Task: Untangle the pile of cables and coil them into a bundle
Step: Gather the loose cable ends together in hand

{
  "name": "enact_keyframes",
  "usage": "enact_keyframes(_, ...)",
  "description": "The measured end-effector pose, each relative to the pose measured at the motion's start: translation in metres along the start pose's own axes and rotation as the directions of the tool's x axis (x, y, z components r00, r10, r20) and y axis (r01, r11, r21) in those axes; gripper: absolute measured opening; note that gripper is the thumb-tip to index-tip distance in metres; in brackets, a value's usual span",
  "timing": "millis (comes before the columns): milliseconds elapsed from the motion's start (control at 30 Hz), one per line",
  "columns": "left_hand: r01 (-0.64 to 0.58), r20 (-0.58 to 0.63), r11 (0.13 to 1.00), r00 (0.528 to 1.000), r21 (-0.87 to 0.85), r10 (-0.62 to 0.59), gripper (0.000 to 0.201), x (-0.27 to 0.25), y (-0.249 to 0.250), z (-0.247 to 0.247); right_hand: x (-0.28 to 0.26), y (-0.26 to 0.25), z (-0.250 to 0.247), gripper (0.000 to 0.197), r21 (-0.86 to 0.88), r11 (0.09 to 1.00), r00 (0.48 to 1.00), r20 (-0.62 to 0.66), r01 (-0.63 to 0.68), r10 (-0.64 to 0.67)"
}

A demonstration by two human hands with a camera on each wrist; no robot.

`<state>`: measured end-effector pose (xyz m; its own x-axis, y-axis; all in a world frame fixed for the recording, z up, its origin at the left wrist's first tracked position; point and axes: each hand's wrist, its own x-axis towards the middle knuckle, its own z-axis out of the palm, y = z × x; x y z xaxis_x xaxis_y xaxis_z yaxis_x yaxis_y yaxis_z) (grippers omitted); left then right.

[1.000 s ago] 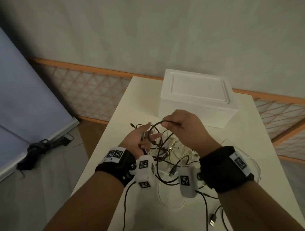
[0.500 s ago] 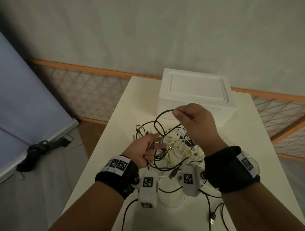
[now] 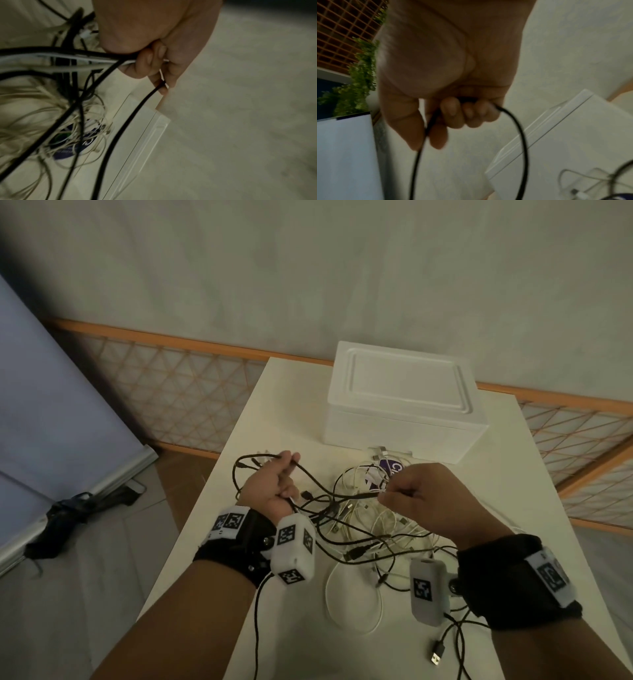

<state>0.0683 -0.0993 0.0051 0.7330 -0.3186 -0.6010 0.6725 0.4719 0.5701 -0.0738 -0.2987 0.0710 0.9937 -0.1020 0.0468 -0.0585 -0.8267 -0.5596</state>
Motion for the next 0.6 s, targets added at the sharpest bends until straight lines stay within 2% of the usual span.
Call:
enact_keyframes(67, -0.083, -0.022, 0.997, 0.996, 0.000, 0.083, 0.018, 0.002, 0.008, -0.002, -0.003, 0.009, 0.000, 0.033, -0.110, 0.981, 0.987, 0.002, -0.161, 0.162)
enact_keyframes(100, -0.111, -0.027, 0.994, 0.993, 0.012, 0.112, 0.018, 0.003, 0.010, -0.003, -0.003, 0.012, 0.000, 0.035, -0.166, 0.954, 0.969, -0.040, -0.248, 0.245)
enact_keyframes(200, -0.143, -0.020, 0.989, 0.989, 0.034, 0.144, 0.022, 0.001, 0.011, -0.004, -0.001, 0.014, 0.000, 0.036, -0.284, 0.845, 0.892, -0.146, -0.453, 0.428)
enact_keyframes(267, -0.143, -0.022, 0.987, 0.989, 0.069, 0.145, 0.020, -0.003, 0.005, 0.000, 0.003, 0.005, 0.005, 0.022, -0.377, 0.814, 0.897, -0.170, -0.442, 0.409)
enact_keyframes(300, -0.131, -0.022, 0.986, 0.991, 0.107, 0.134, 0.018, -0.005, 0.000, 0.004, 0.007, -0.003, 0.009, 0.014, -0.390, 0.830, 0.917, -0.179, -0.399, 0.357)
enact_keyframes(333, -0.111, -0.015, 0.982, 0.993, 0.150, 0.114, 0.015, -0.008, -0.006, 0.009, 0.011, -0.011, 0.016, 0.025, -0.385, 0.858, 0.940, -0.156, -0.339, 0.302)
enact_keyframes(400, -0.064, 0.021, 0.975, 0.998, 0.215, 0.061, 0.013, -0.012, -0.020, 0.020, 0.022, -0.031, 0.035, 0.052, -0.273, 0.946, 0.984, -0.024, -0.176, 0.177)
enact_keyframes(467, -0.031, 0.046, 0.970, 0.999, 0.241, 0.020, 0.016, -0.015, -0.029, 0.028, 0.030, -0.050, 0.055, 0.060, -0.131, 0.987, 0.990, 0.097, -0.092, 0.106)
enact_keyframes(500, -0.018, 0.057, 0.970, 0.998, 0.241, 0.004, 0.016, -0.016, -0.030, 0.029, 0.033, -0.053, 0.062, 0.055, -0.058, 0.994, 0.990, 0.102, -0.088, 0.093)
enact_keyframes(600, 0.027, 0.124, 0.973, 0.991, 0.228, -0.057, 0.019, -0.020, -0.018, 0.020, 0.037, -0.045, 0.061, 0.027, 0.178, 0.966, 0.981, -0.016, -0.186, 0.192)
